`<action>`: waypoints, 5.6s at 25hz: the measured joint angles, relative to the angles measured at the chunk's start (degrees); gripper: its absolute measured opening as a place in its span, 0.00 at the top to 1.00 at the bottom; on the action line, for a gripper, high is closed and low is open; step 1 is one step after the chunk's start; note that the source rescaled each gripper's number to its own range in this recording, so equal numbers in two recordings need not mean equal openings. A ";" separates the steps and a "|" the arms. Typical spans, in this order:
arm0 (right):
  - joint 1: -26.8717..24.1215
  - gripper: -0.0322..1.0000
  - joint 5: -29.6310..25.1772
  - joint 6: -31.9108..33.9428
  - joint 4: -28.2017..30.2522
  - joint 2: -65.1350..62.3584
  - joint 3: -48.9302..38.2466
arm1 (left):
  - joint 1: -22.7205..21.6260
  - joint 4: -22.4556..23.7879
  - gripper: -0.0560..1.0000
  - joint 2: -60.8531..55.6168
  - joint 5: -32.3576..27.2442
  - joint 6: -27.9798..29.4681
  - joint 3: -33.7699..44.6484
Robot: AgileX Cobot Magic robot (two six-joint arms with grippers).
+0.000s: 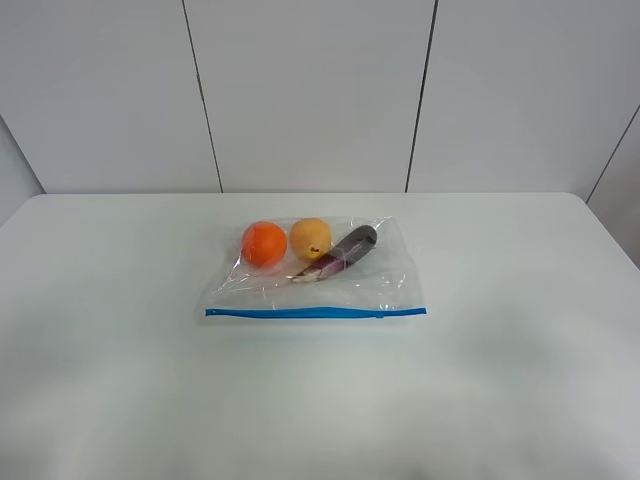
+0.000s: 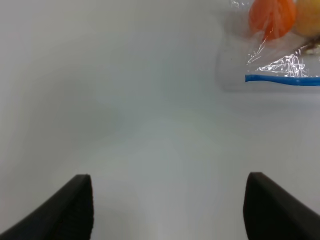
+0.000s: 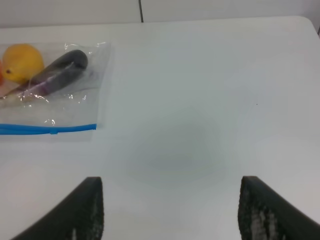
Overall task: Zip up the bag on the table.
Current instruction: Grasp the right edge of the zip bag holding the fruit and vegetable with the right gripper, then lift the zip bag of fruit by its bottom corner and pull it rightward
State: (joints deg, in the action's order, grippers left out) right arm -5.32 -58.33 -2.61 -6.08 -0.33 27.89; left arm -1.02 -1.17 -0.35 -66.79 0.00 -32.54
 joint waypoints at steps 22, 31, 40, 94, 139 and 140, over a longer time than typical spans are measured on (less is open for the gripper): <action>0.00 0.04 0.00 0.00 0.00 0.00 0.00 | 0.00 0.00 0.00 0.00 0.00 0.00 0.00; 0.00 0.04 0.00 0.00 -0.05 0.00 0.00 | 0.00 0.00 0.00 0.00 0.00 0.00 0.00; 0.00 0.04 3.30 2.94 -0.78 0.65 2.40 | 0.00 0.00 0.00 0.00 0.00 0.00 0.00; 0.00 0.04 17.17 -64.59 -80.76 110.70 14.79 | 0.00 0.01 0.00 0.00 0.06 0.00 0.00; 0.00 0.97 7.54 -69.48 -85.69 118.32 19.47 | 0.00 0.01 0.00 0.00 0.00 0.00 0.00; 0.00 0.97 7.54 -69.48 -85.69 118.32 19.47 | 0.00 0.01 0.00 0.00 0.00 0.00 0.00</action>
State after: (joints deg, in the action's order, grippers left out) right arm -5.32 -50.79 -72.09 -91.77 117.99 47.36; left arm -1.02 -1.16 -0.35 -66.79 0.00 -32.54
